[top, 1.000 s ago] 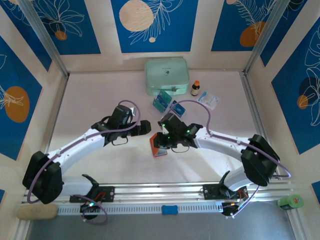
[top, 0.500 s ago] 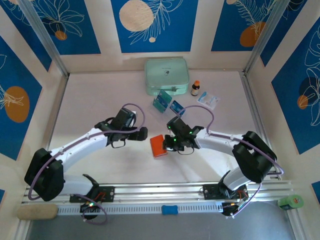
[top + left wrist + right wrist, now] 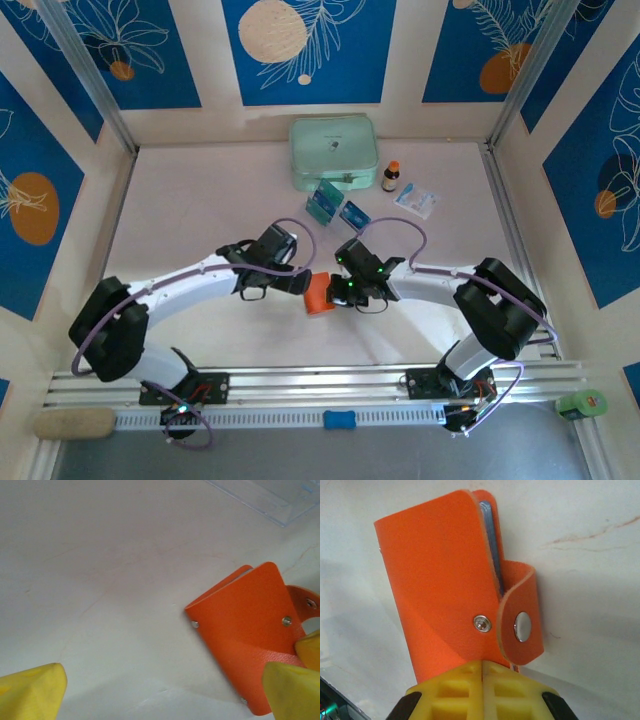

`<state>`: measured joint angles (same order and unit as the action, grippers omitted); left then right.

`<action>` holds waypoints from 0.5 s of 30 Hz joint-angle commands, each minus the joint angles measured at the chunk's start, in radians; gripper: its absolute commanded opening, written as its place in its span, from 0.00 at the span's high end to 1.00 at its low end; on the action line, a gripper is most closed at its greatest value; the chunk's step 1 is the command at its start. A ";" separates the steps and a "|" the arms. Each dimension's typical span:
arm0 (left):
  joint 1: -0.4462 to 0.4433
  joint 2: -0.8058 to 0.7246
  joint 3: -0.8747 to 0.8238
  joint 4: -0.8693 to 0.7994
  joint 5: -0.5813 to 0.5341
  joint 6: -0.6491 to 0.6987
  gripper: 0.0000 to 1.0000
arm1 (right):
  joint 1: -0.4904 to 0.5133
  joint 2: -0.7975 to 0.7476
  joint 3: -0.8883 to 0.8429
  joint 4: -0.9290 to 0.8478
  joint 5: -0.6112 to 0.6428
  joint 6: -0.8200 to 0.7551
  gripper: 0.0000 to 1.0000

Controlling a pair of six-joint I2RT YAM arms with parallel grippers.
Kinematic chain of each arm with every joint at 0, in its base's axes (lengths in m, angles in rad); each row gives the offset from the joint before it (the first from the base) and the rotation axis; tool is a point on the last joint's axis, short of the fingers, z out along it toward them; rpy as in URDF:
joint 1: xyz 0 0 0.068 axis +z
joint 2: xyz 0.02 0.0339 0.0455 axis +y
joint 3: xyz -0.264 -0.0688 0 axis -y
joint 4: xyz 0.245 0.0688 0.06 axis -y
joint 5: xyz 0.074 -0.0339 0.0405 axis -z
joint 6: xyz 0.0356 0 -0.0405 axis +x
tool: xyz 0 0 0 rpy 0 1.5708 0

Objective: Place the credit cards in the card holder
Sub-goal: Close the card holder at the center of the table.

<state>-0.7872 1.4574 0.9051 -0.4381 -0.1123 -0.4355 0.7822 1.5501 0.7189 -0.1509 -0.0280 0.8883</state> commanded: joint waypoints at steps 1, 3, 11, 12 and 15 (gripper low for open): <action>-0.022 0.039 0.038 0.018 0.032 0.008 0.00 | -0.001 -0.002 -0.030 -0.004 -0.021 0.018 0.97; -0.034 0.066 0.044 0.024 0.034 0.000 0.00 | -0.002 -0.007 -0.036 0.001 -0.023 0.024 0.97; -0.073 0.157 0.051 0.043 0.022 -0.002 0.00 | -0.001 -0.015 -0.042 0.005 -0.028 0.028 0.97; -0.075 0.163 0.049 0.044 0.019 -0.002 0.00 | -0.003 -0.014 -0.043 0.005 -0.027 0.029 0.97; -0.078 0.180 0.043 0.037 0.009 0.001 0.00 | -0.005 -0.017 -0.040 0.002 -0.032 0.026 0.97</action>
<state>-0.8555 1.6234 0.9318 -0.4004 -0.0948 -0.4366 0.7811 1.5410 0.6983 -0.1188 -0.0338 0.9062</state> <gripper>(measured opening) 0.998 0.054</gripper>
